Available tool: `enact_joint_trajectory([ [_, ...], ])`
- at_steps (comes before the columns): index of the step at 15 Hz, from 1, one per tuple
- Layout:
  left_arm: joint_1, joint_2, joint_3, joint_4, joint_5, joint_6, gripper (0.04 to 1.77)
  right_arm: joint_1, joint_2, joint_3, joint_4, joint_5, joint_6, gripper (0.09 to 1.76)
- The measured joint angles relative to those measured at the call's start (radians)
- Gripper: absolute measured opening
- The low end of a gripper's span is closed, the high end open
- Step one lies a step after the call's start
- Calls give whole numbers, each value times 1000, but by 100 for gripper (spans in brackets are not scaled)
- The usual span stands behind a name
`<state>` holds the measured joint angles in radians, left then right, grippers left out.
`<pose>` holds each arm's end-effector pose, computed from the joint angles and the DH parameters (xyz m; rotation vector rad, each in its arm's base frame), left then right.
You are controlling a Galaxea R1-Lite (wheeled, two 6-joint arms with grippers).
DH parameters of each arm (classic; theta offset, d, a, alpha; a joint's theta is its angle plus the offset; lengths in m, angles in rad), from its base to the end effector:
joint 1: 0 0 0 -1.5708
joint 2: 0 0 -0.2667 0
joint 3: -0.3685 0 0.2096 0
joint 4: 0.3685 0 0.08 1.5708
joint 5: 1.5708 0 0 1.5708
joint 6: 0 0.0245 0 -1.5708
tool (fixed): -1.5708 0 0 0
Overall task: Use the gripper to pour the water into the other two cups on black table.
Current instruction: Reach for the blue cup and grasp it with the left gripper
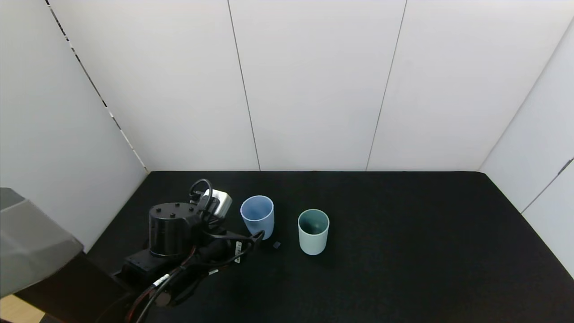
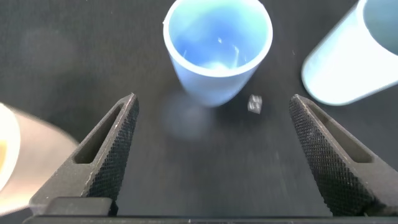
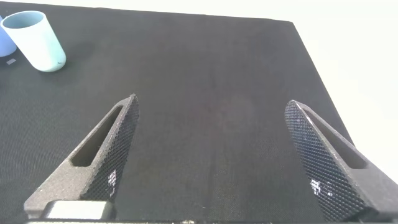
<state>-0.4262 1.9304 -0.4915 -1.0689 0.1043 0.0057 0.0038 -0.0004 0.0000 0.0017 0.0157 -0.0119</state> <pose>0.2667 -0.1183 0.0280 0.1030 0.3577 -0.3192 0.0333 0.0005 0.0753 -0.0119 0.0012 0.0195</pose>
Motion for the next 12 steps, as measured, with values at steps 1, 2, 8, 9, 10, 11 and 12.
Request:
enact_joint_trajectory([
  [1,-9,36,3,-51,21,0,172,0,0,0,0,0,0,171],
  [2,-14,62,3,-78,28,-1,172,0,0,0,0,0,0,171],
  [8,-31,142,-57,-94,31,-1,172,0,0,0,0,-1,0,171],
  [9,-31,153,-73,-94,32,-1,172,0,0,0,0,0,0,171],
  [10,-31,164,-89,-95,32,-1,172,0,0,0,0,0,0,171],
  [11,-31,176,-106,-95,33,-1,172,0,0,0,0,0,0,171],
  [12,-31,189,-123,-95,40,-1,172,0,0,0,0,0,0,171],
])
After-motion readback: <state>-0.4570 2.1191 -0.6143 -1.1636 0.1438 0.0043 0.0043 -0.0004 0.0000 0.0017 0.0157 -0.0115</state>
